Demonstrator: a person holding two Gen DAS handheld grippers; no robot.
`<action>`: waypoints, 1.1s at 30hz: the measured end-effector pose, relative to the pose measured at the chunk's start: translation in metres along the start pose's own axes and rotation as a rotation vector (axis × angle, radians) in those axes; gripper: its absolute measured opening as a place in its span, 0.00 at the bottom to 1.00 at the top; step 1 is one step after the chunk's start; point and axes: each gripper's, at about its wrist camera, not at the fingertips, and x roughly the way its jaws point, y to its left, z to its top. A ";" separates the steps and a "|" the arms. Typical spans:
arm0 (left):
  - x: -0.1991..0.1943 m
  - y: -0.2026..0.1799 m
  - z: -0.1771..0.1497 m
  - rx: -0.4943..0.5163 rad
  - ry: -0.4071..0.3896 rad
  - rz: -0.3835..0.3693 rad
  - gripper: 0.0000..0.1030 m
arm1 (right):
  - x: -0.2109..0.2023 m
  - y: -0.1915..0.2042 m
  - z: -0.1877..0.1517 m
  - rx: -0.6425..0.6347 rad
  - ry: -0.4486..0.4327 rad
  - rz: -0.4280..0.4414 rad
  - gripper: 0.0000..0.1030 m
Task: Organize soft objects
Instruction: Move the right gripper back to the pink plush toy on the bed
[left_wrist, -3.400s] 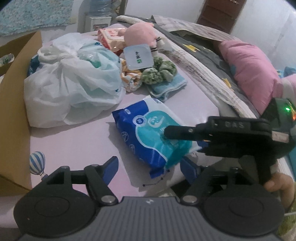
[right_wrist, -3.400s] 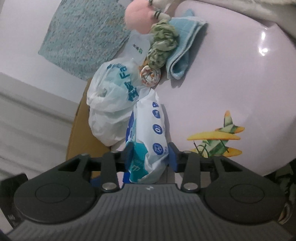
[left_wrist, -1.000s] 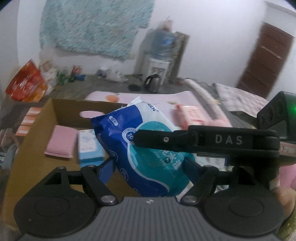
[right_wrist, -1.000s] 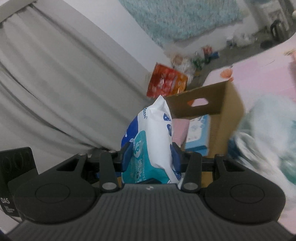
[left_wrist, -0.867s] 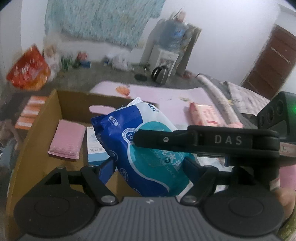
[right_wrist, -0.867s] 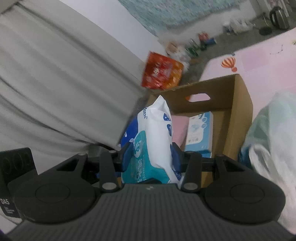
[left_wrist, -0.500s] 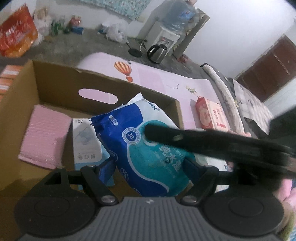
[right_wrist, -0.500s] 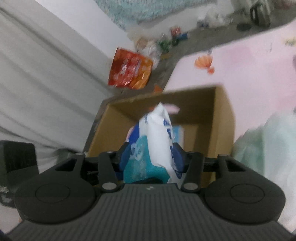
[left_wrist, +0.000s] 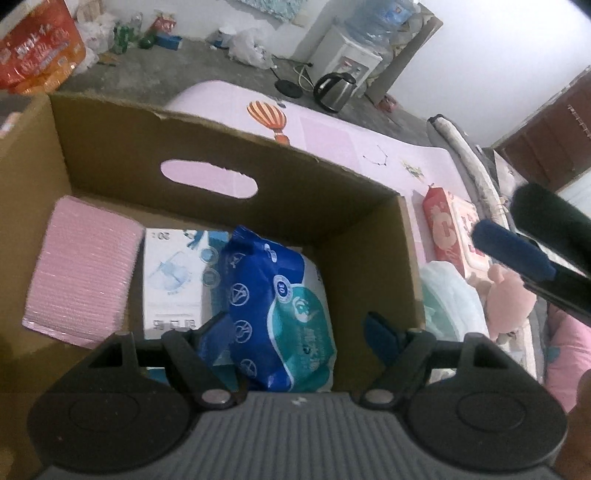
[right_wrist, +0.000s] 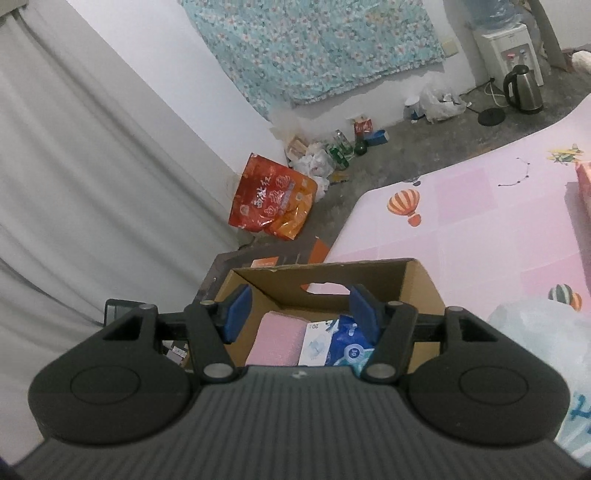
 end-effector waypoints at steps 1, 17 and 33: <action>-0.004 -0.002 -0.001 0.006 -0.008 0.011 0.78 | -0.006 -0.002 -0.001 0.002 -0.004 0.005 0.57; -0.143 -0.079 -0.072 0.157 -0.368 0.128 0.90 | -0.231 -0.081 -0.058 0.131 -0.211 0.058 0.78; -0.117 -0.208 -0.209 0.377 -0.337 -0.132 0.95 | -0.333 -0.204 -0.226 0.401 -0.282 -0.152 0.80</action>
